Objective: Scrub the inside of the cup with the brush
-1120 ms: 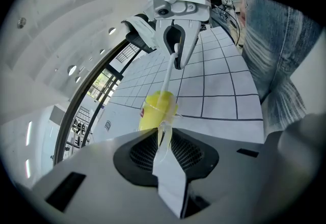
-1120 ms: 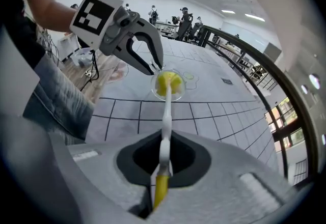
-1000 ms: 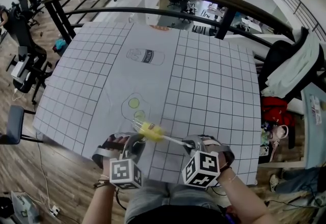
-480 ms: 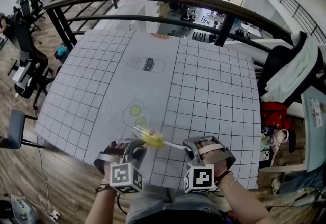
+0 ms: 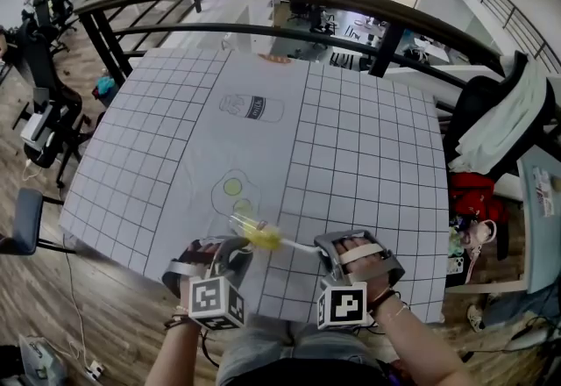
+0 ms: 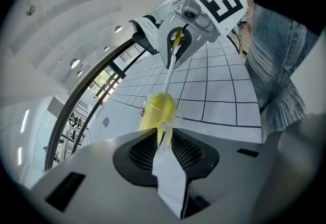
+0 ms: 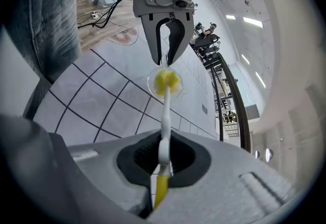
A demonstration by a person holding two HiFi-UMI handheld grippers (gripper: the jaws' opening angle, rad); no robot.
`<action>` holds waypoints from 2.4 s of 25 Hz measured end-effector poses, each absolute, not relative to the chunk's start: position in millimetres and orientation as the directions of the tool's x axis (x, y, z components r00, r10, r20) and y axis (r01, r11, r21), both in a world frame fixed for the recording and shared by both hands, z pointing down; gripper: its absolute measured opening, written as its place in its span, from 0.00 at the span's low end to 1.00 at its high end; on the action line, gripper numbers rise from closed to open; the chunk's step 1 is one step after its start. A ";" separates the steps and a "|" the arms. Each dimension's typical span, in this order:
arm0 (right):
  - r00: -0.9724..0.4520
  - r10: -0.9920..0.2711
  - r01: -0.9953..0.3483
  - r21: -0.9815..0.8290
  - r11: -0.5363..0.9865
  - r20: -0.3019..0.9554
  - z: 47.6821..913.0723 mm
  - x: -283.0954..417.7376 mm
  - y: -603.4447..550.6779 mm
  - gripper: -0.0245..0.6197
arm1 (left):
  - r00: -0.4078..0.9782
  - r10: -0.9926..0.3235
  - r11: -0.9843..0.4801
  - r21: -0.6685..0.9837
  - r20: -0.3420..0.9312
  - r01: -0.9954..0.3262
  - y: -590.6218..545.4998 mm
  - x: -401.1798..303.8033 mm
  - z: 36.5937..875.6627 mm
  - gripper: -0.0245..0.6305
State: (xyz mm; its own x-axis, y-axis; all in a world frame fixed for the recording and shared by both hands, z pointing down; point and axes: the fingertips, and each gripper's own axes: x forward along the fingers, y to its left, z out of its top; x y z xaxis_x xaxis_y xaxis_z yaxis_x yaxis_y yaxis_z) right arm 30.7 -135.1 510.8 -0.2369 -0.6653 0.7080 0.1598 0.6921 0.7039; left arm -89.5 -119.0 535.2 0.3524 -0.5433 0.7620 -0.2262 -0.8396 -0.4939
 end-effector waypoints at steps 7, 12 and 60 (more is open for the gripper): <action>-0.247 -0.619 0.070 0.651 0.756 0.746 516.3 27.9 -130.5 0.04 | 0.360 -0.541 -0.841 -0.485 0.760 -0.240 -118.4 -90.0 535.2 0.18; -0.272 -0.537 -0.033 0.550 0.834 0.798 525.1 25.6 -124.8 0.04 | 0.356 -0.535 -0.845 -0.486 0.766 -0.225 -117.0 -89.2 536.9 0.18; -0.814 0.182 -0.453 -0.800 0.394 0.551 536.8 -3.7 -63.3 0.04 | 0.368 -0.552 -0.830 -0.452 0.748 -0.326 -117.8 -95.5 534.9 0.18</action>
State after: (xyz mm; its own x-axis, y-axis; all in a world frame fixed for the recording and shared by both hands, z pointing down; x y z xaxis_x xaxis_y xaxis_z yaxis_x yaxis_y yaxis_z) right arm -3.7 -63.3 536.8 -0.8140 0.1825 0.5514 -0.4534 0.3939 -0.7996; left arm -95.5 -117.8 534.9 0.3678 -0.5520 0.7483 -0.3257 -0.8303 -0.4523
